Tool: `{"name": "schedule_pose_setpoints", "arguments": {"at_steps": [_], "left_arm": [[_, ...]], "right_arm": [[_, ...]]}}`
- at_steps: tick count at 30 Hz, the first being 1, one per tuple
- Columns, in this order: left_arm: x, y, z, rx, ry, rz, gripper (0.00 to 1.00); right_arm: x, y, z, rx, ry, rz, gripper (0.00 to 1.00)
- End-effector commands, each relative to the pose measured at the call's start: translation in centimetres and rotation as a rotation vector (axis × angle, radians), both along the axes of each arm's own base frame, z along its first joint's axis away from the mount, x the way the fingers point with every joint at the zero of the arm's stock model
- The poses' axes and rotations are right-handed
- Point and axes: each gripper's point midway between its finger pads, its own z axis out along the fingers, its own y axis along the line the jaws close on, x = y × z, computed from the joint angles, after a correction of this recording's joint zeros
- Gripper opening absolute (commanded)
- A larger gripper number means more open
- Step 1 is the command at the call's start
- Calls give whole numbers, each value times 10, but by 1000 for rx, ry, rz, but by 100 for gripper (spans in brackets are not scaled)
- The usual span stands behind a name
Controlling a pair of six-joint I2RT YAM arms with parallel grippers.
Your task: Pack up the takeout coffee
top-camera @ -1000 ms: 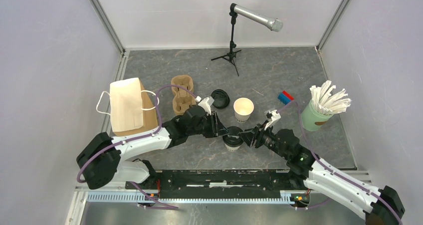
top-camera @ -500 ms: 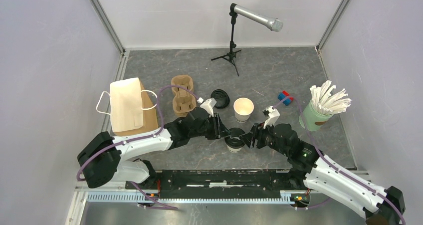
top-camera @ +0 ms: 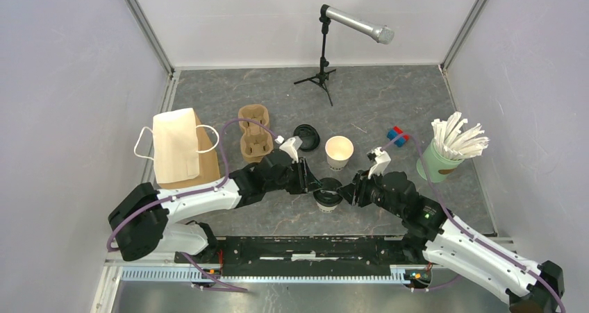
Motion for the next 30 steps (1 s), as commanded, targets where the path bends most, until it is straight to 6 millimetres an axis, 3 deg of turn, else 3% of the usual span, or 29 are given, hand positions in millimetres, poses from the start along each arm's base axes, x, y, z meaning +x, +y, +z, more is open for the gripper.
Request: {"name": "schedule_pose_setpoints", "arguments": {"at_steps": [1, 6, 11, 25, 30], "left_arm": [[-16, 34, -57, 220, 103, 38, 40], [-15, 37, -59, 239, 102, 47, 40], [-15, 38, -61, 244, 103, 55, 39], [-20, 43, -69, 284, 111, 75, 39], [-24, 41, -65, 279, 100, 79, 39]], "right_arm": [[-4, -9, -26, -32, 38, -32, 41], [-20, -25, -77, -79, 111, -38, 40], [-38, -30, -116, -104, 189, -1, 34], [-62, -53, -174, -225, 256, 39, 32], [-69, -50, -181, -228, 251, 104, 31]]}}
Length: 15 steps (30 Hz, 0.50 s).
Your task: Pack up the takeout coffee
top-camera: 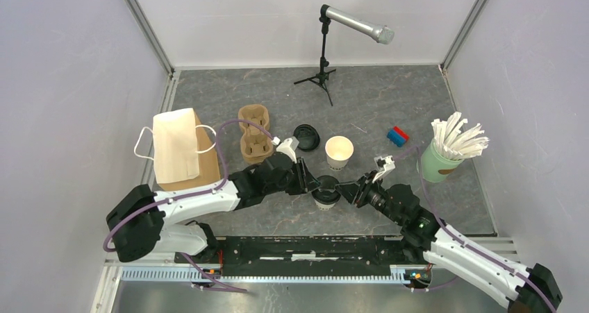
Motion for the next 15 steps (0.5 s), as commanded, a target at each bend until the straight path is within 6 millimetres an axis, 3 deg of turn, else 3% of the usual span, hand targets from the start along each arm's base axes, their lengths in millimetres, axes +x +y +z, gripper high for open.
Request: {"name": "schedule_pose_setpoints", "arguments": {"at_steps": [1, 9, 15], "left_arm": [[-28, 34, -60, 238, 107, 6, 39], [-36, 19, -53, 229, 91, -25, 38], [-38, 22, -55, 239, 92, -17, 38]], "right_arm": [[-73, -55, -163, -436, 314, 164, 31], [-29, -19, -101, -439, 151, 182, 37], [-11, -6, -74, -440, 99, 172, 37]]}}
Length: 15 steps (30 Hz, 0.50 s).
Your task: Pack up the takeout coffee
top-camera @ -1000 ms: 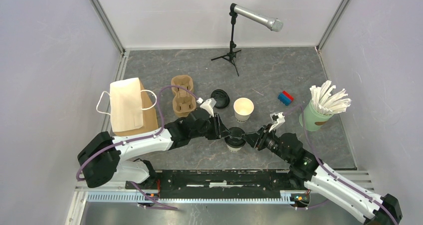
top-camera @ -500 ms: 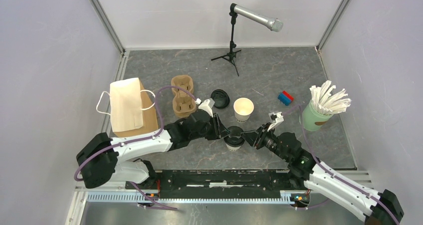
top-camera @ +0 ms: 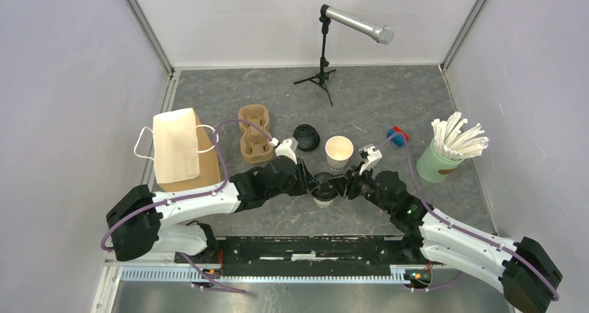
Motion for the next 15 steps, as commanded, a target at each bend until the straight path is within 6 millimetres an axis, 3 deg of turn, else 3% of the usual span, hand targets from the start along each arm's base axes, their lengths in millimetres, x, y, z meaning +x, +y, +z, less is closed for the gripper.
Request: {"name": "schedule_pose_setpoints", "arguments": {"at_steps": [1, 10, 15], "left_arm": [[-39, 20, -53, 174, 135, -68, 38], [-25, 10, -8, 124, 45, -69, 45], [-17, 9, 14, 111, -2, -57, 48]], "right_arm": [[-33, -23, -68, -284, 164, 103, 38], [-3, -20, 11, -288, 23, 38, 49], [1, -19, 36, -284, -28, 42, 48]]}}
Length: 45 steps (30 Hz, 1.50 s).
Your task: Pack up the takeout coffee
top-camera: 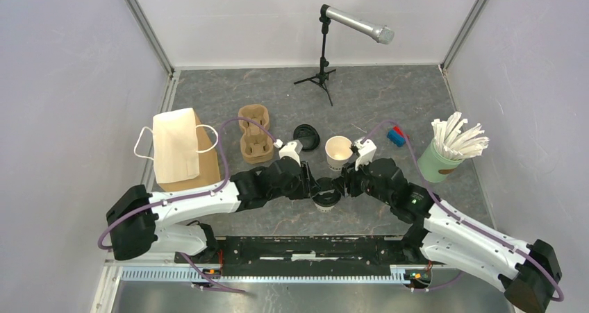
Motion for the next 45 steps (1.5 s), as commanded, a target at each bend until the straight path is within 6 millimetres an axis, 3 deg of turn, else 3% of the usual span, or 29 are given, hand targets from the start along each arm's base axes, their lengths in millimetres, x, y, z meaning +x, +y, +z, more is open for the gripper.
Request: {"name": "schedule_pose_setpoints", "arguments": {"at_steps": [1, 12, 15, 21, 25, 28, 34, 40, 45], "left_arm": [[-1, 11, 9, 67, -31, -24, 48], [-1, 6, 10, 37, -35, -46, 50], [-2, 4, 10, 31, -33, -51, 50], [-2, 3, 38, -7, -64, -66, 52], [6, 17, 66, 30, -142, -46, 61], [16, 34, 77, 112, -210, -18, 69], [51, 65, 83, 310, -280, 65, 77], [114, 86, 72, 372, -219, 150, 70], [178, 80, 55, 402, -199, 180, 55]], "right_arm": [[1, -5, 18, -43, -47, 15, 48], [-12, -1, -11, -31, 2, 70, 40], [-12, -1, -11, -27, 2, 69, 39], [-7, 3, 24, -3, -35, 74, 41], [-2, -1, 50, 4, -84, 48, 49], [3, -10, 66, -21, -144, 24, 63], [13, -29, 87, -76, -237, -39, 98], [16, -40, 96, -87, -294, -72, 98], [11, -39, 96, -68, -298, -47, 98]]}}
